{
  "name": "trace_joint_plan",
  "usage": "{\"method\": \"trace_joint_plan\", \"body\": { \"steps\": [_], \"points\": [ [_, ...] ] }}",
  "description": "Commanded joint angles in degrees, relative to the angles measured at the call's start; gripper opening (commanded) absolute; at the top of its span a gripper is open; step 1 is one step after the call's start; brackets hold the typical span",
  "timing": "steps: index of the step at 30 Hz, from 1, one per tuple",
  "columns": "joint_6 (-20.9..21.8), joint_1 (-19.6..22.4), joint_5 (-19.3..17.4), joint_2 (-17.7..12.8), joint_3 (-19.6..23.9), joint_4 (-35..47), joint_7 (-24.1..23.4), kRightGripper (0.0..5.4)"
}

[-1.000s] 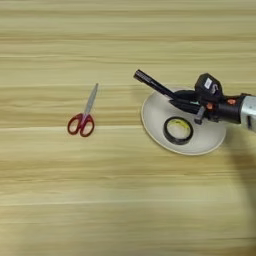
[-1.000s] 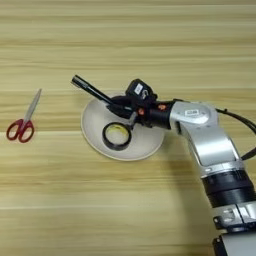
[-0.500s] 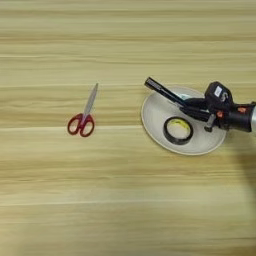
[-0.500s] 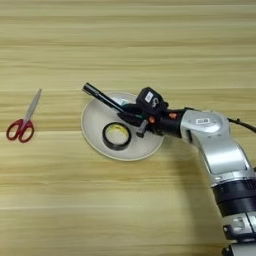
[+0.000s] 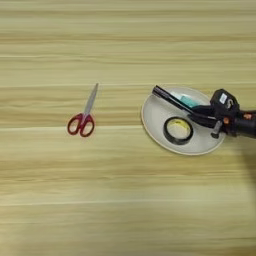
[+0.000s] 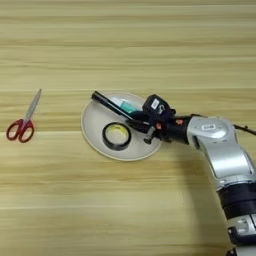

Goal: Move the objects on the table

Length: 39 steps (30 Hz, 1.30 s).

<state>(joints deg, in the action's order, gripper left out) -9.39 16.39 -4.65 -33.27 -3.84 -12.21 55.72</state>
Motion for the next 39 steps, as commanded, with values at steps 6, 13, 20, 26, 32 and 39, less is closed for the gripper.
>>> {"method": "trace_joint_plan", "body": {
  "steps": [6, 13, 20, 26, 32, 39],
  "points": [
    [3.2, 2.7, 0.9, -2.8, 1.8, -0.7, -1.2, 0.84],
    [3.9, 2.5, 1.3, -3.0, 1.7, -1.4, -1.0, 0.84],
    [4.0, 2.8, 1.4, -2.8, 1.7, -1.8, -1.1, 0.84],
    [3.6, 3.3, 1.2, -2.7, 2.0, -1.8, -1.3, 1.70],
    [3.1, 3.9, 0.9, -2.5, 2.2, -2.3, -1.5, 2.31],
    [3.5, 6.2, -2.7, -0.1, 5.4, -0.9, -3.1, 2.87]
  ]
}}
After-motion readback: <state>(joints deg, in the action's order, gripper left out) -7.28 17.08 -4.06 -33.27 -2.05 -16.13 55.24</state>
